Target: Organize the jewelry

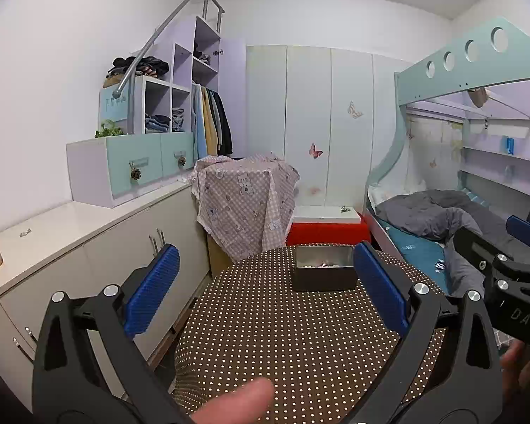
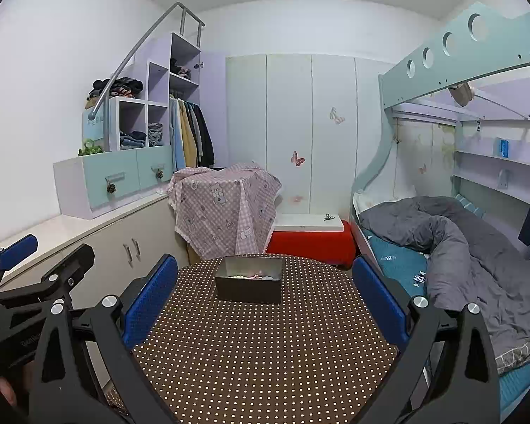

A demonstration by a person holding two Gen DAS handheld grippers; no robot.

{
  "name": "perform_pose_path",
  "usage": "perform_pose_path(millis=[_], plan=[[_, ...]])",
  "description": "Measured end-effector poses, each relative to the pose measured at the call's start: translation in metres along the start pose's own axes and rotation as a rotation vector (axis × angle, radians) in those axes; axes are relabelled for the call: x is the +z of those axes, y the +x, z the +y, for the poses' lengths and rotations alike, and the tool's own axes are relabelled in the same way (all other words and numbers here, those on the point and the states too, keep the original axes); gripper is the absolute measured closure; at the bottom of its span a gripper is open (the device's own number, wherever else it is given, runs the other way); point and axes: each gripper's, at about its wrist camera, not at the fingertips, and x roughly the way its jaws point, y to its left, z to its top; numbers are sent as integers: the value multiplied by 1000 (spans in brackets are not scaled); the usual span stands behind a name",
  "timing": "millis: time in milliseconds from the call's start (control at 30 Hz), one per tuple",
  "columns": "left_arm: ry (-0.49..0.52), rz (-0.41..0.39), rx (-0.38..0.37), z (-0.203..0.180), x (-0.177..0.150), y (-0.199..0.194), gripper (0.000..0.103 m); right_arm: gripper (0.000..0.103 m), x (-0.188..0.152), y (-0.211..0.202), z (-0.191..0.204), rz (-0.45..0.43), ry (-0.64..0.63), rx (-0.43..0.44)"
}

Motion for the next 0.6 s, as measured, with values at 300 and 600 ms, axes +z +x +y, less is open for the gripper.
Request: perform_pose_path(millis=[300, 600], plan=[[-21, -10, -31, 3, -3, -1, 6, 8, -4, 4, 0, 11, 4, -1], [2, -8, 13, -3, -3, -1, 6, 8, -4, 5, 0, 11, 10, 0]])
